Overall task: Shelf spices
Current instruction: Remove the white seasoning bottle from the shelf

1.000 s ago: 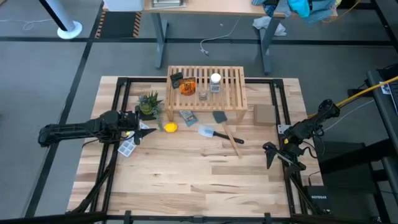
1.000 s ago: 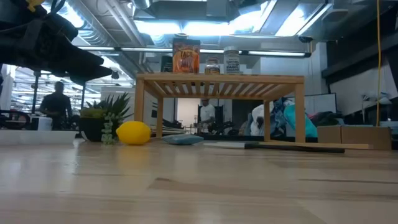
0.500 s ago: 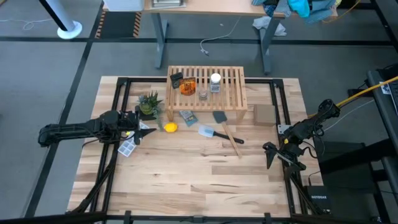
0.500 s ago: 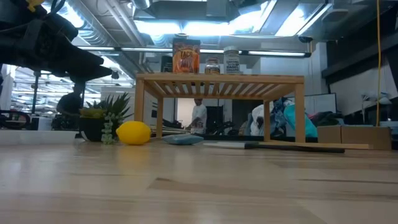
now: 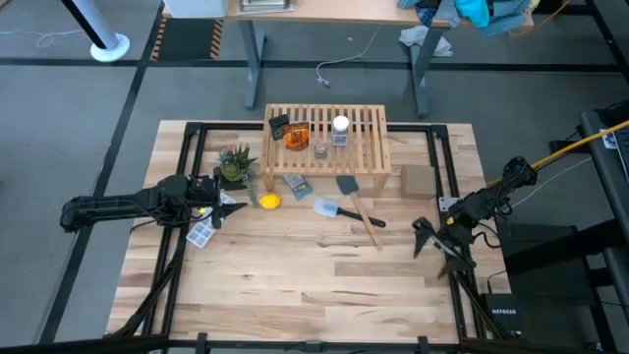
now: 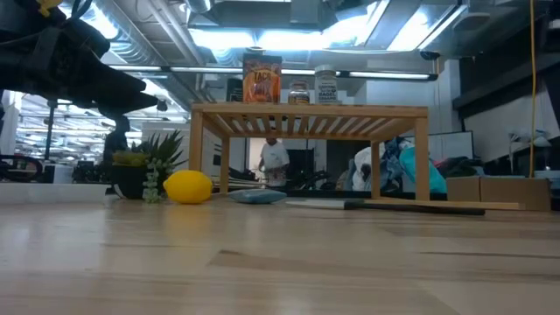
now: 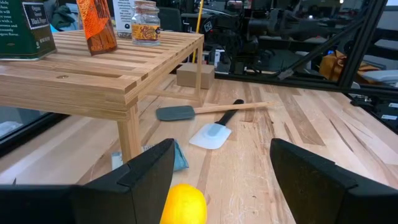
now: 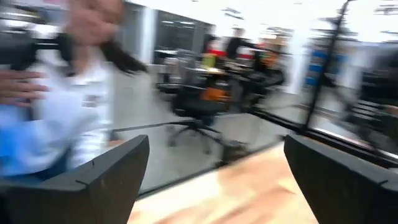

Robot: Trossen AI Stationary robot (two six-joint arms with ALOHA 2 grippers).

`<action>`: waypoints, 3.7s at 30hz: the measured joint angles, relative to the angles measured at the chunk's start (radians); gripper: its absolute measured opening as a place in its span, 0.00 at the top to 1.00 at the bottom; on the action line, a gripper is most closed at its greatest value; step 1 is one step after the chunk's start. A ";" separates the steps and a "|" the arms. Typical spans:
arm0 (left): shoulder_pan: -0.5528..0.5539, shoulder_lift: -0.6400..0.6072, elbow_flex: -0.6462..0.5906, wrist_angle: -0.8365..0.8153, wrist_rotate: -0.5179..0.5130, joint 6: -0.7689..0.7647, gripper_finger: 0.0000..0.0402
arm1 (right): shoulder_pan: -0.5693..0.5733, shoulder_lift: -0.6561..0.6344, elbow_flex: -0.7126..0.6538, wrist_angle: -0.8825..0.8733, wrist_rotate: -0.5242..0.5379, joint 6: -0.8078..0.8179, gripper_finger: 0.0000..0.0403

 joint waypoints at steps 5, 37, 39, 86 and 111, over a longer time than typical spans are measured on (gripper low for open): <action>0.000 0.000 0.000 0.000 0.000 0.000 0.36 | 0.000 0.000 0.000 0.063 0.259 -0.007 0.06; 0.000 0.000 0.000 0.000 0.000 0.008 0.36 | 0.000 0.000 0.001 0.312 1.314 -0.384 0.06; 0.000 0.000 0.000 0.001 0.000 0.025 0.36 | 0.000 0.000 0.001 0.309 1.362 -0.384 0.06; 0.001 0.000 0.001 0.307 -0.071 -0.074 0.36 | -0.226 0.023 0.044 0.442 0.965 -0.150 0.06; 0.001 0.000 0.004 0.337 -0.070 -0.052 0.36 | -0.814 0.964 0.487 0.436 0.658 -0.054 0.06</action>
